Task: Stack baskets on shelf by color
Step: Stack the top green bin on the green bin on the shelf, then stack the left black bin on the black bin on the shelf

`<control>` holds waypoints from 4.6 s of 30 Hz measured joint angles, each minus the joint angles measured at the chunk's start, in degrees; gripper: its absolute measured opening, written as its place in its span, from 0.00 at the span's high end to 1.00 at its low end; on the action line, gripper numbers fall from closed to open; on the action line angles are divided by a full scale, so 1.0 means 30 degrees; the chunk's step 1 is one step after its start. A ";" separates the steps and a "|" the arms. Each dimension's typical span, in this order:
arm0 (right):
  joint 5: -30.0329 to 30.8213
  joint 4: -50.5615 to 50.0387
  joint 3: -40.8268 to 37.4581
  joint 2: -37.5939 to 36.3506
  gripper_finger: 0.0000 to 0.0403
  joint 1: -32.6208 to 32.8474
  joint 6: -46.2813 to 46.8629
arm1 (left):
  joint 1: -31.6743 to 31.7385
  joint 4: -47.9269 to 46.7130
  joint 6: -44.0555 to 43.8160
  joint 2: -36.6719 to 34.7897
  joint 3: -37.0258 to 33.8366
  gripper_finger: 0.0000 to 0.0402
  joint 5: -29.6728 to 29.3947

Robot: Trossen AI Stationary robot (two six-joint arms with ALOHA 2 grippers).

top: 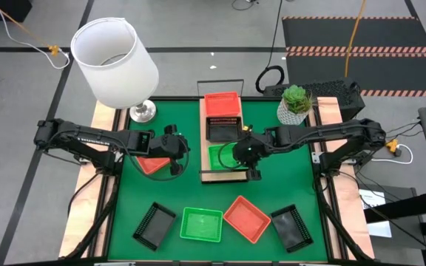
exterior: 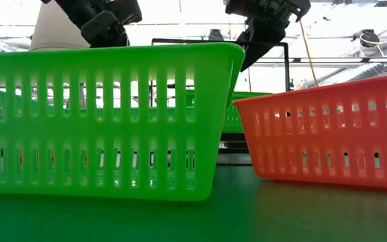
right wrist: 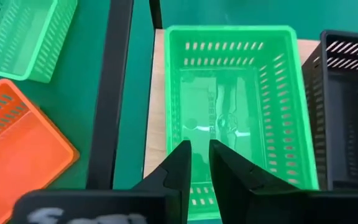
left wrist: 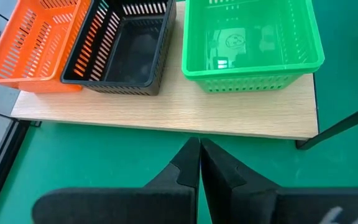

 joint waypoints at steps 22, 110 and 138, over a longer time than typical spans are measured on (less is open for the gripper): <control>-0.0398 0.0220 -0.4316 -0.1275 0.87 -0.0419 0.2932 | -0.0080 0.0306 -0.0065 0.0007 0.0000 0.96 0.0051; 0.4340 0.0969 -0.7621 -1.0113 0.87 0.0058 0.5470 | -1.7112 -0.7759 -3.4469 0.4022 0.0047 0.72 0.2900; 0.4420 0.0963 -0.7621 -1.0113 0.87 0.0058 0.3146 | -0.9000 -1.0242 -1.9375 -0.4508 0.1339 0.99 0.2841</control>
